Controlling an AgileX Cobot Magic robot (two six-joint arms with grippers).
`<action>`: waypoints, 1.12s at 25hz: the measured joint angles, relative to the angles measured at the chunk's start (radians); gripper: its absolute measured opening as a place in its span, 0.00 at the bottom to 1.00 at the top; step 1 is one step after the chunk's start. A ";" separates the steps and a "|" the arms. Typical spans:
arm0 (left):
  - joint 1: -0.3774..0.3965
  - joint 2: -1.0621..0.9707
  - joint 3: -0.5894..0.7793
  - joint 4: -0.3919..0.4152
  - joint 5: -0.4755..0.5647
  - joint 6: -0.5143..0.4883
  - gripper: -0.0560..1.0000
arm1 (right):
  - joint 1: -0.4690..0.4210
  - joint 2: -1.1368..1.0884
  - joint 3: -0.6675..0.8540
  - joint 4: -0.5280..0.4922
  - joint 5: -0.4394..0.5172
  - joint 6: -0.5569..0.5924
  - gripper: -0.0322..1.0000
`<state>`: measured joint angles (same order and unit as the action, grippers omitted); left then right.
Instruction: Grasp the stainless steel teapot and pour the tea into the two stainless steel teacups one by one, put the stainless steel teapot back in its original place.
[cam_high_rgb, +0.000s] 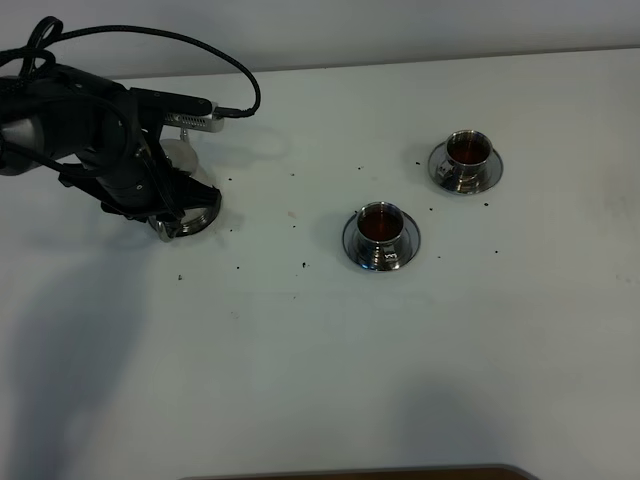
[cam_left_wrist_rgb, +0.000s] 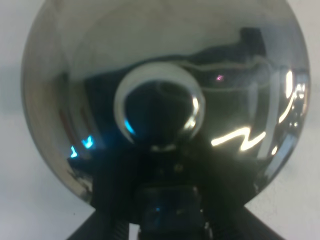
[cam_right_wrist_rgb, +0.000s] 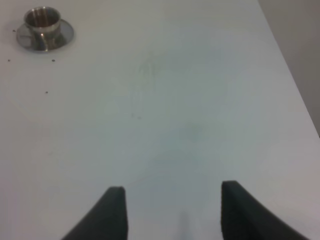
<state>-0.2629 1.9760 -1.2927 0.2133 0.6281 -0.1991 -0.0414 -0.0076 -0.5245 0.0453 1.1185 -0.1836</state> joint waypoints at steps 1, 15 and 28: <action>0.000 -0.002 0.000 -0.003 0.004 0.000 0.48 | 0.000 0.000 0.000 0.000 0.000 0.000 0.44; 0.000 -0.141 0.000 -0.065 0.300 0.008 0.49 | 0.000 0.000 0.000 0.000 0.000 0.000 0.44; 0.000 -0.418 0.199 -0.127 0.567 0.080 0.44 | 0.000 0.000 0.000 0.000 0.000 0.000 0.44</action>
<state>-0.2629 1.5577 -1.0933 0.0862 1.1950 -0.1193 -0.0414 -0.0076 -0.5245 0.0453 1.1185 -0.1836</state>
